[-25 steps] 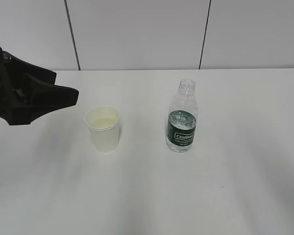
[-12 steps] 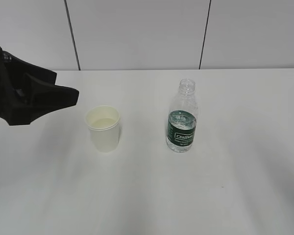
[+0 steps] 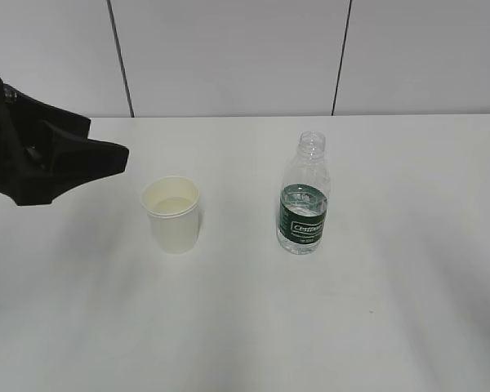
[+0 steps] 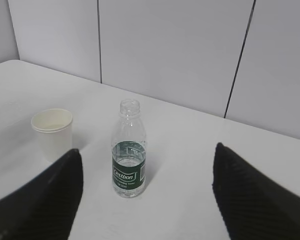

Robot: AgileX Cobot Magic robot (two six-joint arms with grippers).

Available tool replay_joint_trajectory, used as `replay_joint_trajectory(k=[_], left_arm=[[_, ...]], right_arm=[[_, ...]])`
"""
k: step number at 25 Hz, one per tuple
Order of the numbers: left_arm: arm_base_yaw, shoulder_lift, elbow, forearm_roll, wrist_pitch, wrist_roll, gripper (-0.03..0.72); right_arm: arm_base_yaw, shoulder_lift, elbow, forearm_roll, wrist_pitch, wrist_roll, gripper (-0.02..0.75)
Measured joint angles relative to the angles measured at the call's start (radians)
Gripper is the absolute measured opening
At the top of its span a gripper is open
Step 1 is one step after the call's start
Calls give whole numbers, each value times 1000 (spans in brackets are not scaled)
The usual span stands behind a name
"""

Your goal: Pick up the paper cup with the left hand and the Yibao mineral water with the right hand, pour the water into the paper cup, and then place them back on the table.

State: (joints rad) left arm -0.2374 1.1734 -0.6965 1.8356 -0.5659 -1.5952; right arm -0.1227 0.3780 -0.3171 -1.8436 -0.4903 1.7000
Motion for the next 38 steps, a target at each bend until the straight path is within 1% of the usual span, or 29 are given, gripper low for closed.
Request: replay_joint_trajectory(k=[5, 15, 17, 20, 23, 28, 32, 35, 37, 38], left_arm=[[0, 0, 0, 0, 33, 0, 510], [0, 0, 0, -2, 39, 0, 510], [0, 0, 1, -40, 39, 2, 510], [0, 0, 1, -165, 34, 57, 510], [-5, 0, 1, -327, 35, 186, 510], [-7, -1, 1, -639, 63, 473, 510], [-7, -8, 1, -913, 152, 709, 510], [-7, -27, 1, -1134, 267, 912, 510], [-7, -46, 1, -1281, 383, 1052, 510], [-7, -61, 1, -1338, 450, 1110, 510]], right_arm=[[0, 0, 0, 0, 0, 0, 594], [0, 0, 0, 0, 0, 0, 594], [0, 0, 0, 0, 0, 1, 594], [0, 0, 0, 0, 0, 1, 594], [0, 0, 0, 0, 2, 1, 594], [0, 0, 0, 0, 2, 2, 594], [0, 0, 0, 0, 2, 2, 594], [0, 0, 0, 0, 2, 2, 594], [0, 0, 0, 0, 2, 2, 594], [0, 0, 0, 0, 2, 2, 594]])
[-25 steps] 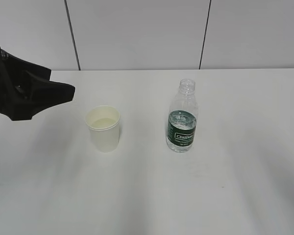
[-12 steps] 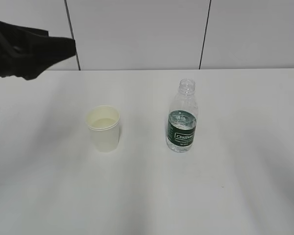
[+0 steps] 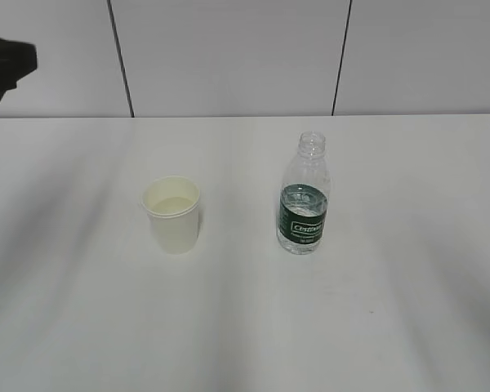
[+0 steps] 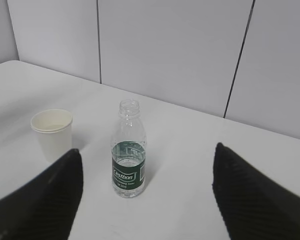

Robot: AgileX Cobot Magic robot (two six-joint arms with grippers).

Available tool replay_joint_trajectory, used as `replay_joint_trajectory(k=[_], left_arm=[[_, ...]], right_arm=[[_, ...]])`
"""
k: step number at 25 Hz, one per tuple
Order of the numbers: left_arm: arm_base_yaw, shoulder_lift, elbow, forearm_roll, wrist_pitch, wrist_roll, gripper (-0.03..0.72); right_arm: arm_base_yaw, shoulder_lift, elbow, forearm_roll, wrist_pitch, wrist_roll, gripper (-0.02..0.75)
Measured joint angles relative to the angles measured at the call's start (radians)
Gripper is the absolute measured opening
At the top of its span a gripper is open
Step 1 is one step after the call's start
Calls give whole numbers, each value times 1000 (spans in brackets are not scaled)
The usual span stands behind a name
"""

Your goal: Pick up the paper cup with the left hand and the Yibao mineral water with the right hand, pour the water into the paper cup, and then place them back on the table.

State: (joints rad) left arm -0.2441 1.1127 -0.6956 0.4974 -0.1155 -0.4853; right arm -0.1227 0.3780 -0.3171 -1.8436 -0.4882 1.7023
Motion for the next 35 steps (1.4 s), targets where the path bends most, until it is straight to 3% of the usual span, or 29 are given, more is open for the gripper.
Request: replay_joint_trajectory(k=[5, 13, 21, 35], left_arm=[[0, -106, 0, -243, 312, 319, 510], [0, -325, 0, -484, 875, 663, 510], [0, -500, 22, -602, 1114, 705, 508], [0, -606, 150, -653, 1084, 705, 504]], right_arm=[[0, 0, 0, 0, 2, 1, 594], [0, 0, 0, 0, 2, 1, 593], [0, 0, 0, 0, 2, 1, 594], [0, 0, 0, 0, 2, 2, 593]])
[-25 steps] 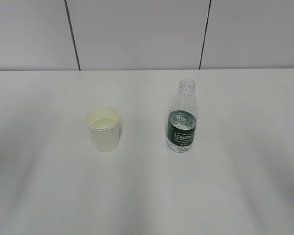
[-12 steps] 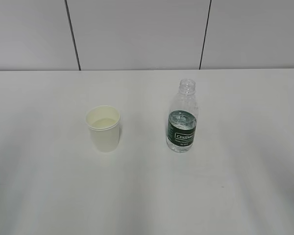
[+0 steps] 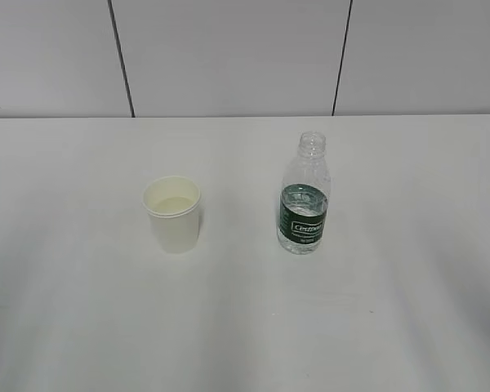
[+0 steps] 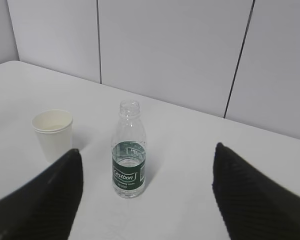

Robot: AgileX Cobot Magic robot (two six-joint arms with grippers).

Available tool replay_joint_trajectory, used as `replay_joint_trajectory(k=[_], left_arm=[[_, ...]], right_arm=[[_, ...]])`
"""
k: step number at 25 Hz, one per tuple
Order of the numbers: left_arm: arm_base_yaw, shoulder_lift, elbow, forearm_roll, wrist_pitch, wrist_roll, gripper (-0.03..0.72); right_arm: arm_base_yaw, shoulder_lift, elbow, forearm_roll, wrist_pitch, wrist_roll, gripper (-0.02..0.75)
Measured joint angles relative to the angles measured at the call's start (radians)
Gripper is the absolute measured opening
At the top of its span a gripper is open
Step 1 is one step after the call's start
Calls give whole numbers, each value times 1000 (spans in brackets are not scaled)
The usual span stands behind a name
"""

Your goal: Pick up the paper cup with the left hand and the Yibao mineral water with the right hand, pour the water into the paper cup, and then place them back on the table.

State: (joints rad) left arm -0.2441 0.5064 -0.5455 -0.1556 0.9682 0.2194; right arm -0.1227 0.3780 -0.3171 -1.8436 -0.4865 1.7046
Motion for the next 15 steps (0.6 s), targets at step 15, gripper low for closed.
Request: replay_joint_trajectory(k=[15], left_arm=[[0, -272, 15, -2, -11, -19, 483]], right_arm=[[0, 0, 0, 0, 0, 0, 593]])
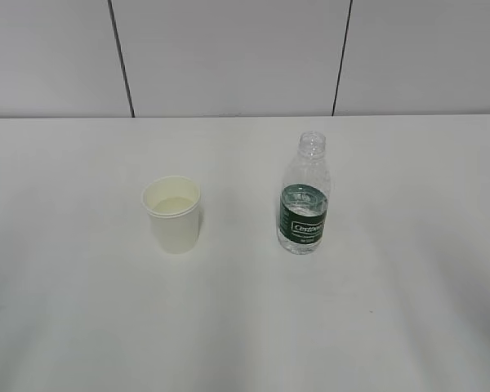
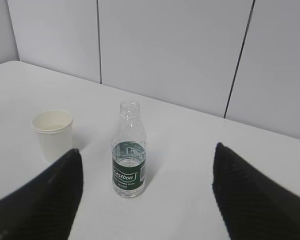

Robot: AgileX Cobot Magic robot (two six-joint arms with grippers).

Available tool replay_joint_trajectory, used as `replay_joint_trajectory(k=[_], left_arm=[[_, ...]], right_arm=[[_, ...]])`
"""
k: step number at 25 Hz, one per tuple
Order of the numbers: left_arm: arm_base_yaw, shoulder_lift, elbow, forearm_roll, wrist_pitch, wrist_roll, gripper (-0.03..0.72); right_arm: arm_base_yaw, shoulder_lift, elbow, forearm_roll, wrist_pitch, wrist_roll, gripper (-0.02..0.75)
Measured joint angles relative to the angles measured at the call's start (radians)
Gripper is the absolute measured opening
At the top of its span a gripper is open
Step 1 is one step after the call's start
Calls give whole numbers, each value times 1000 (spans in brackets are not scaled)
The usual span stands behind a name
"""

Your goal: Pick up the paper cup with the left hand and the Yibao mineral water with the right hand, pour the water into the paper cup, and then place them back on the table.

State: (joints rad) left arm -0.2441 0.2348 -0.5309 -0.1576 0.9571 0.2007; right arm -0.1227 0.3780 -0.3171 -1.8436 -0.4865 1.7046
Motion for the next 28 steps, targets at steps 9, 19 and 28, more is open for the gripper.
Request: replay_joint_trajectory(k=[9, 19, 28], left_arm=[[0, -160, 0, 0, 8, -3, 480], [0, -252, 0, -3, 19, -21, 467], [0, -254, 3, 127, 170, -146, 466]], right_arm=[[0, 0, 0, 0, 0, 0, 593], [0, 0, 0, 0, 0, 0, 593], [0, 0, 0, 0, 0, 0, 593]])
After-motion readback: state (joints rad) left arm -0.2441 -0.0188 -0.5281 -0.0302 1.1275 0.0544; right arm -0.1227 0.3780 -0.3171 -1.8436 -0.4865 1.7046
